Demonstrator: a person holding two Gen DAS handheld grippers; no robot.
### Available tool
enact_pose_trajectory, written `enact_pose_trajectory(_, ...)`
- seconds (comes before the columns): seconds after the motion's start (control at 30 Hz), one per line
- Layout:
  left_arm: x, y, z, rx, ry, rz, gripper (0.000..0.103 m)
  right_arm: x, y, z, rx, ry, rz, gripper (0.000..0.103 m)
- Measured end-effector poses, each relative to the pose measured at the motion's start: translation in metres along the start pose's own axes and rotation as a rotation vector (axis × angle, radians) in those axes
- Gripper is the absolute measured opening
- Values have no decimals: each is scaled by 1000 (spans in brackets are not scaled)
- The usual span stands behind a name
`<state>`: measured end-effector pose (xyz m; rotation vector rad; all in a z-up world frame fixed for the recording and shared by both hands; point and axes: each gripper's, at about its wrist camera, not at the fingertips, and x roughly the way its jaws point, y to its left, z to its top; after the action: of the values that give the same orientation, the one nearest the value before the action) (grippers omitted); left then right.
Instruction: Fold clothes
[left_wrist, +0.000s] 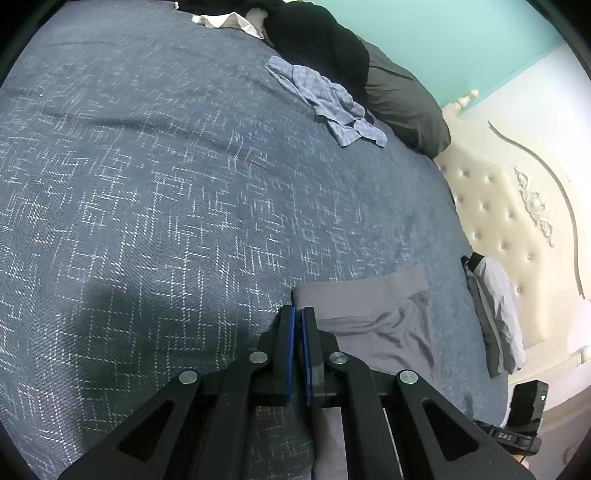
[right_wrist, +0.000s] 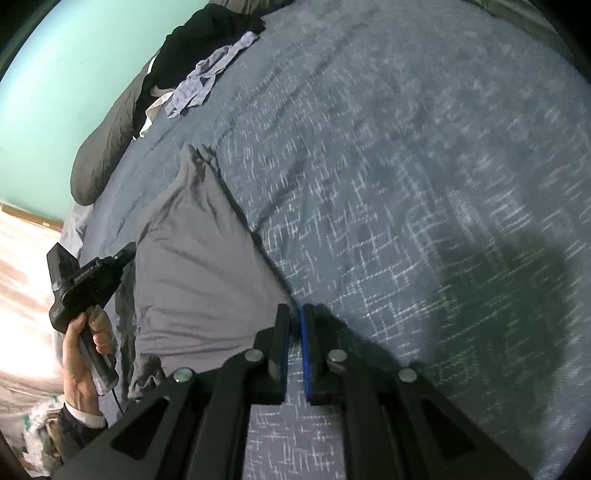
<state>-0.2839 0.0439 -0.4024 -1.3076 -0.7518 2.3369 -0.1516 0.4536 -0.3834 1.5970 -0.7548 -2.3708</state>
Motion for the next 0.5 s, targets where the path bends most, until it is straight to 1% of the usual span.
enact_pose_trajectory(0.1, 0, -1, 0, 1, 0, 0, 4, -16, 5, 11, -6, -39, -10, 6)
enact_pose_trajectory(0.13, 0, -1, -1, 1, 0, 0, 4, -20, 7, 16, -12, -50, -9, 8)
enact_pose_trajectory(0.2, 1, -1, -1, 2, 3, 1, 4, -18, 20, 31, -46, -57, 1, 20)
enact_pose_trajectory(0.33, 3, -1, 0, 3, 9, 0, 4, 5, 59, 76, -153, -52, 13, 21)
enact_pose_trajectory(0.4, 3, -1, 0, 5, 9, -2, 4, 20, 76, 92, -189, -40, 28, 21)
enact_pose_trajectory(0.5, 3, -1, 2, 3, 9, -8, 4, 43, 102, 114, -246, -35, 18, 21)
